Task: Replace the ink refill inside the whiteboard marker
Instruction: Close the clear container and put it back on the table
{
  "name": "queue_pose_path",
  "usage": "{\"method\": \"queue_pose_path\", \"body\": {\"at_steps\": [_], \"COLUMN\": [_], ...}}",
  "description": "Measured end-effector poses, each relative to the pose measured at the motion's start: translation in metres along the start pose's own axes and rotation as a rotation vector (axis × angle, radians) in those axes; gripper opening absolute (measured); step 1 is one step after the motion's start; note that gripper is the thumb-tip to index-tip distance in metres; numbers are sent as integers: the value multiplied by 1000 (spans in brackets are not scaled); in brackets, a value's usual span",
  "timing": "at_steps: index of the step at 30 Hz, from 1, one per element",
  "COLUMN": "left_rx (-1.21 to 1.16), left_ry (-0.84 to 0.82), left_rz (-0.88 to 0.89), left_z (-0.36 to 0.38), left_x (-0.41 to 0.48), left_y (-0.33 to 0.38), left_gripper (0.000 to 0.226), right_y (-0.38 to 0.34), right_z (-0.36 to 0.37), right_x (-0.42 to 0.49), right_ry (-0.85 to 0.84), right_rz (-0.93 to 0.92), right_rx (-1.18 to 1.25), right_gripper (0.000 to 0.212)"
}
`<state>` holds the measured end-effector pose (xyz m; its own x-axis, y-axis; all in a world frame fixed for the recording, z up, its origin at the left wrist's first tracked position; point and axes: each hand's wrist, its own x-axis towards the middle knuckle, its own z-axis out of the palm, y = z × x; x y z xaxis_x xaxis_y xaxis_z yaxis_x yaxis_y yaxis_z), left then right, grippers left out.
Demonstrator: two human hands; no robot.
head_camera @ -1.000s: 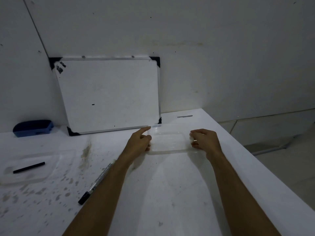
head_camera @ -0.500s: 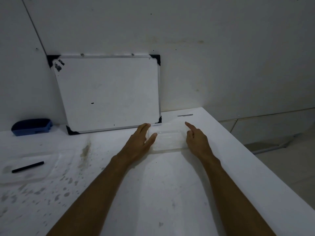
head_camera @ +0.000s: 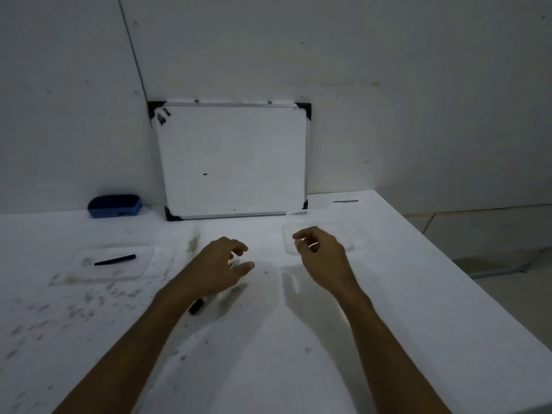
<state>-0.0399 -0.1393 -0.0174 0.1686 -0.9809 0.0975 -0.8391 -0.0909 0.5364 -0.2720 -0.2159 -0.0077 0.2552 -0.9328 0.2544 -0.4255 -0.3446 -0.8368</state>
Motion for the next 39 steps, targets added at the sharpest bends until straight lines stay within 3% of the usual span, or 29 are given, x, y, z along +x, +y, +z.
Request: {"method": "queue_pose_path", "body": {"at_steps": [4,8,12,18,22,28,30,33,36,39], "left_rx": [114,102,23,-290,-346,-288,-220,-34,99,134], "left_ry": [92,90,122,240,217,118,163,261,288,306], "left_rz": [-102,-127,-139,-169,-114,16,27,74,64,27], "left_z": [3,0,-7,-11,-10,-13,-8,3,12,17], "left_x": [-31,-49,-48,-34,-32,-32,-28,-25,-24,-23], "left_y": [-28,-48,-61,-56,-59,-73,-77,-91,-104,-103], "left_gripper": [54,38,26,26,27,22,21,28,43,48], "right_y": [-17,-23,-26,-42,-48,-50,-48,-48,-49,-47], "right_z": [41,79,100,121,139,154,157,160,162,166], "right_x": [-19,-29,-32,-21,-4,20,29,47,62,70], "right_ry": [-187,-320,-299,-265,-217,-344,-298,-96,23,8], "right_rz": [16,89,147,271,318,203,127,77,99,87], "right_rx": [-1,-96,-75,103,269,129,-43,-275,-326,-356], "right_gripper": [13,24,28,36,16,15,20,25,27,24]}}
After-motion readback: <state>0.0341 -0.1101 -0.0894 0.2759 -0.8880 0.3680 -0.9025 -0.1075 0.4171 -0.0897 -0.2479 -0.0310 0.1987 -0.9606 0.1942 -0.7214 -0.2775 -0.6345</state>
